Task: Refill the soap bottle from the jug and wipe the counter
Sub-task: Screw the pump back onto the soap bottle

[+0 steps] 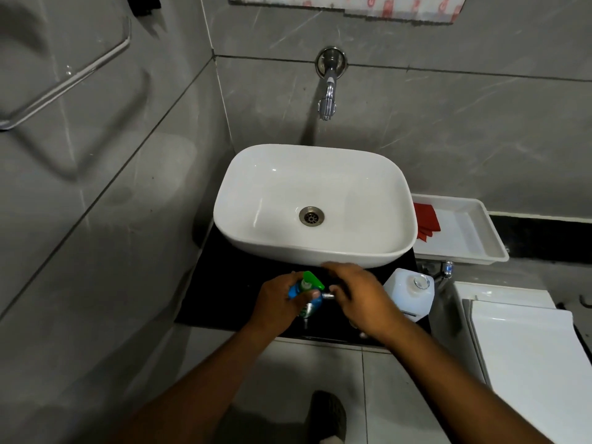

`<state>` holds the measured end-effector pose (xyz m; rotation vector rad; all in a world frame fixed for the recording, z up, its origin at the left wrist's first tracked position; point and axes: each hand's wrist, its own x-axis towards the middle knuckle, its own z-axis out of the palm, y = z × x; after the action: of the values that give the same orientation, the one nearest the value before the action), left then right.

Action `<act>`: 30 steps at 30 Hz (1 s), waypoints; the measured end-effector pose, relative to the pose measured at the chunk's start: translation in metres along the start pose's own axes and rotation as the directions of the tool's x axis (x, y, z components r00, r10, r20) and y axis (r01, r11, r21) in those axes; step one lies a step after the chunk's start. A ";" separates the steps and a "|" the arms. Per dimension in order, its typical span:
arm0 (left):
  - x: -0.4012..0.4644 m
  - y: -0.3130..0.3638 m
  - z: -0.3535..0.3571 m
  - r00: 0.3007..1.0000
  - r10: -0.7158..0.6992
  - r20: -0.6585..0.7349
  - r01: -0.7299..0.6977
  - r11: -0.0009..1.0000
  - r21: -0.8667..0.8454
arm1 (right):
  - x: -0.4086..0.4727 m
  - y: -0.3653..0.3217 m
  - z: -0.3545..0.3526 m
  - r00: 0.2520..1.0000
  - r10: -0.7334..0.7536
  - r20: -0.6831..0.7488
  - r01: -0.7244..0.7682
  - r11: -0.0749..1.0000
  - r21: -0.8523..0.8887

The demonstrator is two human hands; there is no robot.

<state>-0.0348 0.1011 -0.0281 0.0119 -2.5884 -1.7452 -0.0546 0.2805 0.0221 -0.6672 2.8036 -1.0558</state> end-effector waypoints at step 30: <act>-0.001 0.005 -0.006 0.990 -0.114 0.077 0.113 0.993 0.022 | 0.035 -0.040 -0.027 0.814 -0.305 0.494 0.539 0.714 -0.447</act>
<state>-0.0340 0.0979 -0.0212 0.0945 -2.7093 -1.7936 -0.0773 0.2553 0.0712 -1.4698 2.6232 -0.0160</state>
